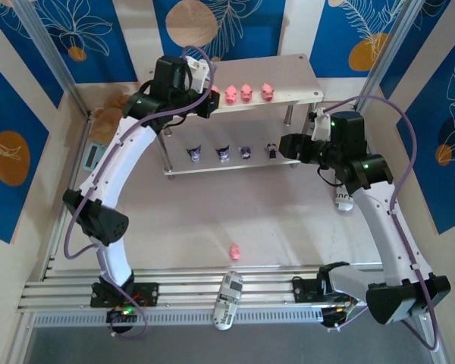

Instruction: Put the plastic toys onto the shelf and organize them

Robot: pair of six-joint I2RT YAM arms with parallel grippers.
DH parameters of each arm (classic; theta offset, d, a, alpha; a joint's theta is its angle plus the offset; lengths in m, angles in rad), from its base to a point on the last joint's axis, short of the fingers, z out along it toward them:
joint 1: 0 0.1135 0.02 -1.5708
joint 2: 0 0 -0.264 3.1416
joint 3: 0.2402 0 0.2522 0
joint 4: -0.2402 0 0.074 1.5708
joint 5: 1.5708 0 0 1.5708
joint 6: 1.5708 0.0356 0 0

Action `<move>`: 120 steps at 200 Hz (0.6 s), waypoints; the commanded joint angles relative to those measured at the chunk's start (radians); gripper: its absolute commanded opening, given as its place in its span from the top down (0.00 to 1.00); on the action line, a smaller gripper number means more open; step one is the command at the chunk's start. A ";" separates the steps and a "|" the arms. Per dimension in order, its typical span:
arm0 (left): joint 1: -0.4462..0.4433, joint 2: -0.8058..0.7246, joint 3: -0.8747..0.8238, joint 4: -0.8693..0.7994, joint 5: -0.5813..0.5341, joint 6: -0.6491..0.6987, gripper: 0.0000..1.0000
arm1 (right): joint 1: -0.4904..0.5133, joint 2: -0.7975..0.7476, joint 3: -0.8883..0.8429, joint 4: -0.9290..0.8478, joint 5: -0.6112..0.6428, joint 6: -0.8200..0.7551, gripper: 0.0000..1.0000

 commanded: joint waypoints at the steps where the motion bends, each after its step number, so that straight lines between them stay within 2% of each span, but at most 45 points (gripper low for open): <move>1: -0.006 0.014 0.037 -0.018 -0.013 0.027 0.92 | -0.007 -0.018 0.001 -0.009 0.004 -0.013 0.36; 70: -0.007 -0.048 0.018 -0.021 -0.033 0.024 0.88 | -0.012 -0.020 0.002 -0.012 -0.001 -0.016 0.36; 120: -0.013 -0.247 -0.135 0.054 -0.096 0.037 0.76 | -0.010 -0.031 0.009 -0.041 0.005 -0.015 0.35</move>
